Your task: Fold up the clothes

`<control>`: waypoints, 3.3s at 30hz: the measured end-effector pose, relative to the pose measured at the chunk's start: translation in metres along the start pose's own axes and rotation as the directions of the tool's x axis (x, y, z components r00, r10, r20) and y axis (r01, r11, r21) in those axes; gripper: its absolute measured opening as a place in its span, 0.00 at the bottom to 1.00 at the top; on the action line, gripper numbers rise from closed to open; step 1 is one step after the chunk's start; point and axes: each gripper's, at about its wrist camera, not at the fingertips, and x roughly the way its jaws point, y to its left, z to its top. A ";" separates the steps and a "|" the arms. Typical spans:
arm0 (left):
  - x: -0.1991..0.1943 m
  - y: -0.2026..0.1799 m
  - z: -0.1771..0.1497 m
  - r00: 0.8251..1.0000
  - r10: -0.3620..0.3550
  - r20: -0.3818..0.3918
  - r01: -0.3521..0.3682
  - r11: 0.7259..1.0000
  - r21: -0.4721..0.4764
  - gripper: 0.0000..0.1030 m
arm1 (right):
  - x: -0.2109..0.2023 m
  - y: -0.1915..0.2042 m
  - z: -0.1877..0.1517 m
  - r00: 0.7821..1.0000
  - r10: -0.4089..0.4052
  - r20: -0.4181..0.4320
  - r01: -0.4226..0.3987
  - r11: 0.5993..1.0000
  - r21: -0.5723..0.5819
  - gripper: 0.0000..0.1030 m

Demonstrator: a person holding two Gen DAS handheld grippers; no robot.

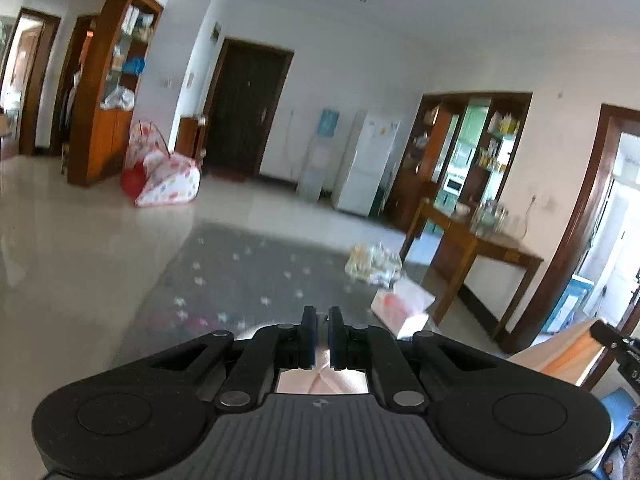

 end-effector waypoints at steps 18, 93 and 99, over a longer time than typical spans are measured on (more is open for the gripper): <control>-0.125 0.027 -0.181 0.948 0.004 -0.318 0.038 0.992 0.124 0.06 | -0.126 0.012 -0.122 0.908 0.183 -0.378 -0.249 0.959 -0.134 0.02; -0.012 0.011 -0.209 0.907 0.124 -0.402 -0.038 0.976 0.216 0.65 | -0.102 -0.003 -0.235 0.805 0.038 -0.593 -0.152 0.978 -0.143 0.39; 0.031 0.003 -0.217 0.896 0.206 -0.394 -0.089 0.951 0.295 0.56 | -0.098 -0.002 -0.239 0.799 0.055 -0.599 -0.160 0.979 -0.124 0.44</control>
